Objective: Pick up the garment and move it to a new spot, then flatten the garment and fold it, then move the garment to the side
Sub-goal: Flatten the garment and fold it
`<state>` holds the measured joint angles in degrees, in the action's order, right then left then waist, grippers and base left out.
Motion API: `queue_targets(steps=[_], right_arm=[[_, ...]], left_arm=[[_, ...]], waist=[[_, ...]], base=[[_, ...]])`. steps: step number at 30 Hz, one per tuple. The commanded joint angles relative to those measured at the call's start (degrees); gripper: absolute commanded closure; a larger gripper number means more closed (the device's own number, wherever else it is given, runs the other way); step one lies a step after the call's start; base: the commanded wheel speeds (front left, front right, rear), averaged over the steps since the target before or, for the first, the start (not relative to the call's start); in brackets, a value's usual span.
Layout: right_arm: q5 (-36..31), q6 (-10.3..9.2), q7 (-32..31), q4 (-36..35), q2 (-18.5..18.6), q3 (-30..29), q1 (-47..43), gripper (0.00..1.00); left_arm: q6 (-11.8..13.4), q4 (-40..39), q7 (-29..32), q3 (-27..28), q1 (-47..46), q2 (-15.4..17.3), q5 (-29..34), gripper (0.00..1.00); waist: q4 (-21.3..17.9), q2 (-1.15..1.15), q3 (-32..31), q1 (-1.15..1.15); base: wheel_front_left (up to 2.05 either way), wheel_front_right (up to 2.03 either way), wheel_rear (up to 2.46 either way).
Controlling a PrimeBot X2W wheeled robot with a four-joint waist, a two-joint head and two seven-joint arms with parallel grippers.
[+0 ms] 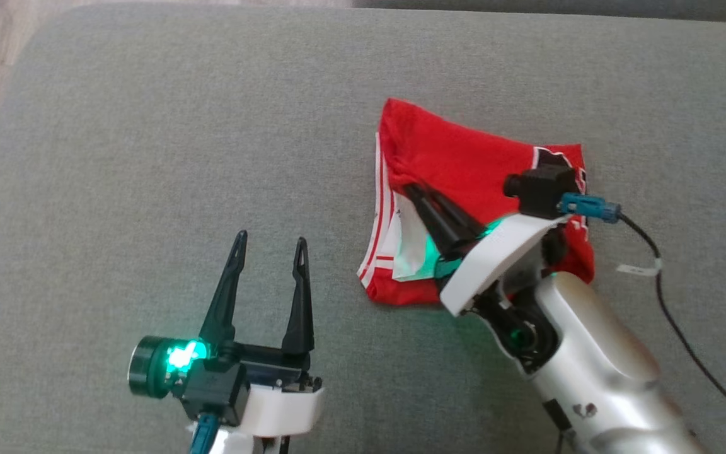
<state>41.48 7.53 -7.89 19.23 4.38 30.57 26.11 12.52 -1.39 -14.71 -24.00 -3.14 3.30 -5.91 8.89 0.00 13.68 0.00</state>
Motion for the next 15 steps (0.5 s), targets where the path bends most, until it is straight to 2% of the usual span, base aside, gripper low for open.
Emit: queue_targets(steps=[1,2,6,11,15], right_arm=[[1.49,-0.04,1.15,-1.49,-1.47,1.98,2.09,0.62],[2.55,-0.04,2.04,-0.96,-1.47,2.78,2.47,0.00],[6.90,-0.04,5.91,-0.36,-1.48,5.34,4.05,0.00],[6.20,-0.04,8.58,-1.17,-1.32,4.49,5.85,0.00],[5.33,-0.04,9.25,-3.65,2.92,1.42,5.34,0.00]], left_arm=[[-0.23,-1.49,-0.29,1.37,-0.49,-0.37,0.18,0.00],[-0.23,-1.41,-0.29,1.35,-0.56,-0.37,0.17,0.00],[-0.21,-1.21,-0.29,1.55,-0.68,-0.40,0.14,0.00],[-0.18,-1.10,-0.29,2.32,0.01,-0.41,0.19,0.00],[-0.42,-1.08,-0.29,2.77,0.61,-0.41,0.45,0.00]], waist=[[0.21,0.00,0.00,0.00],[0.29,0.00,0.00,0.00],[0.06,0.00,-0.19,0.00],[-1.48,0.00,-1.10,0.00],[-2.72,0.00,-2.12,0.00]], base=[[0.00,0.00,0.00],[0.00,0.00,0.00],[0.00,0.00,0.00],[0.00,0.00,0.00],[0.00,0.00,0.00]])
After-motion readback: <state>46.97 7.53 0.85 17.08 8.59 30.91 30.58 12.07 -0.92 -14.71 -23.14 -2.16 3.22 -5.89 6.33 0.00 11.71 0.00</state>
